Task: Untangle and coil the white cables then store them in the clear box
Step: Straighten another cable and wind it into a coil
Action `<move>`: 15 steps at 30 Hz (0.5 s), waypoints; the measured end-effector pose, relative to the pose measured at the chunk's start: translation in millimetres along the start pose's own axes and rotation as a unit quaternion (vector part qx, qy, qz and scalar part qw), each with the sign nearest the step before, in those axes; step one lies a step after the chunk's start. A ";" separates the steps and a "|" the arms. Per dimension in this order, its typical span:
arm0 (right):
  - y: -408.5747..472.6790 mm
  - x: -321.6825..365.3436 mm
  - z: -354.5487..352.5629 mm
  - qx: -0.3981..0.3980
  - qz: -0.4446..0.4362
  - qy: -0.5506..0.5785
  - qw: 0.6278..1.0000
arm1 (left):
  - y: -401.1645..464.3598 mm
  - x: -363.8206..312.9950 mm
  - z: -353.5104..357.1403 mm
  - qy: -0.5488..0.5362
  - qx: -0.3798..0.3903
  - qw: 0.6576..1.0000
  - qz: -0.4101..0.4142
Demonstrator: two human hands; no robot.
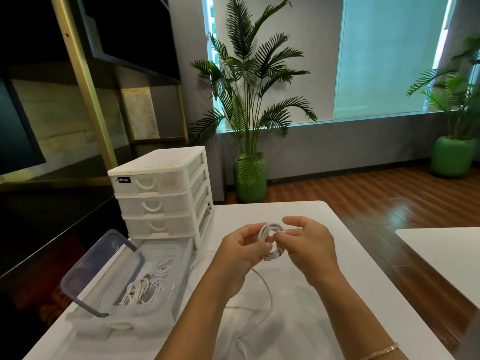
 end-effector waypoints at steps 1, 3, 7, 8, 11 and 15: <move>0.6 -0.2 -1.1 0.004 0.001 0.004 1.000 | -0.8 -0.7 -1.1 -0.016 0.012 1.000 -0.004; 2.0 0.0 -3.5 0.012 0.003 0.007 1.000 | -0.7 -0.8 -1.6 -0.025 0.019 0.999 -0.007; 2.9 0.3 -4.9 0.024 0.006 0.012 1.000 | 2.2 3.2 2.2 -0.033 -0.021 0.999 -0.012; 2.9 0.2 -4.3 0.025 0.006 0.015 1.000 | 2.7 4.0 3.6 -0.034 -0.037 0.999 -0.010; 3.7 -0.8 -1.4 0.043 0.016 0.031 0.998 | 3.8 4.9 4.6 -0.049 -0.072 0.996 -0.009; 6.0 -1.8 -2.0 0.124 0.055 0.107 0.985 | 4.7 3.2 3.0 -0.067 -0.088 0.994 -0.019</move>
Point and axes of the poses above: each hand's wrist, its own y-axis towards the middle knuckle, its own z-axis out of the palm, x = y × z, the point moved 1 cm from there along y, towards the middle knuckle, and after that the axes turned 1 degree about y, right-handed, at the moved point
